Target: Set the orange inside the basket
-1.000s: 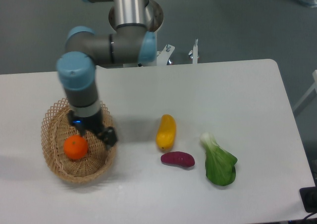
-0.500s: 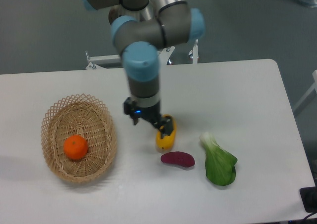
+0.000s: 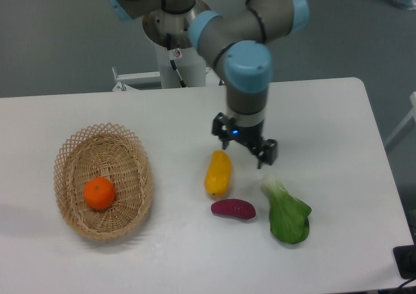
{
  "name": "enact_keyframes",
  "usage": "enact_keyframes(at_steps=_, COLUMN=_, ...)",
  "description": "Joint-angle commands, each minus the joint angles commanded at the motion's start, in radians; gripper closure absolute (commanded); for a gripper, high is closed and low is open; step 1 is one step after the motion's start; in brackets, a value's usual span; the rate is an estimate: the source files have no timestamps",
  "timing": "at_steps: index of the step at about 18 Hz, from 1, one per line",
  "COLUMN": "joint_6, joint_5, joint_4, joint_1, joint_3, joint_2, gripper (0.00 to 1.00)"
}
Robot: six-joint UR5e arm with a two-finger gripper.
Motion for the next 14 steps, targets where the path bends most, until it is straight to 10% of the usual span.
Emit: enact_keyframes(at_steps=14, joint_6=0.344, joint_5=-0.005, joint_4=0.003, joint_1=0.195, joint_3=0.026, joint_2=-0.038, gripper=0.0)
